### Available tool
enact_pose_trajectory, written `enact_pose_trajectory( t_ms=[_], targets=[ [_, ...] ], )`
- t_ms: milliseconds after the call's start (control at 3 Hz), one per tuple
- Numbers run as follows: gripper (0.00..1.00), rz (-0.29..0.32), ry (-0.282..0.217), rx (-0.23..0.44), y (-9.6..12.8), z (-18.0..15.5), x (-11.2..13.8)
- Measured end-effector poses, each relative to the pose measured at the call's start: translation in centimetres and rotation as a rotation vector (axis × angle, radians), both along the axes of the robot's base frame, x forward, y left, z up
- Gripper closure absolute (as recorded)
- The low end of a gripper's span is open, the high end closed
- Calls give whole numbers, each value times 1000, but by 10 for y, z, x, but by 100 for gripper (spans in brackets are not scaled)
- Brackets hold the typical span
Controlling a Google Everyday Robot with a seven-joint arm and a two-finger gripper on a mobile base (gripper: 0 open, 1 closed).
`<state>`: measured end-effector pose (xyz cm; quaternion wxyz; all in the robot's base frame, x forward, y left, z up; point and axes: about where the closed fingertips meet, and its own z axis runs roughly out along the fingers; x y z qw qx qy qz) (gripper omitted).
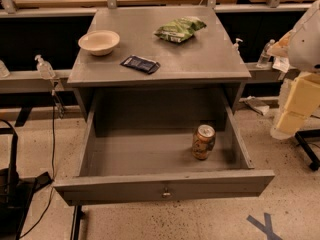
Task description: Pick orange can from top drawer and place on counter
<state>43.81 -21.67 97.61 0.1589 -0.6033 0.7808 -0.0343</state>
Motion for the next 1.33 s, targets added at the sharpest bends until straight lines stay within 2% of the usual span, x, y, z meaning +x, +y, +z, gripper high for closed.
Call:
enact_pose_trajectory(
  t_ms=[333, 667, 1000, 1333],
  targets=[
    [0, 0, 0, 0, 0, 0, 0],
    [0, -3, -23, 39, 7, -8, 10],
    [0, -24, 28, 226, 46, -74, 33],
    [0, -16, 90, 423, 105, -142, 57]
  ],
)
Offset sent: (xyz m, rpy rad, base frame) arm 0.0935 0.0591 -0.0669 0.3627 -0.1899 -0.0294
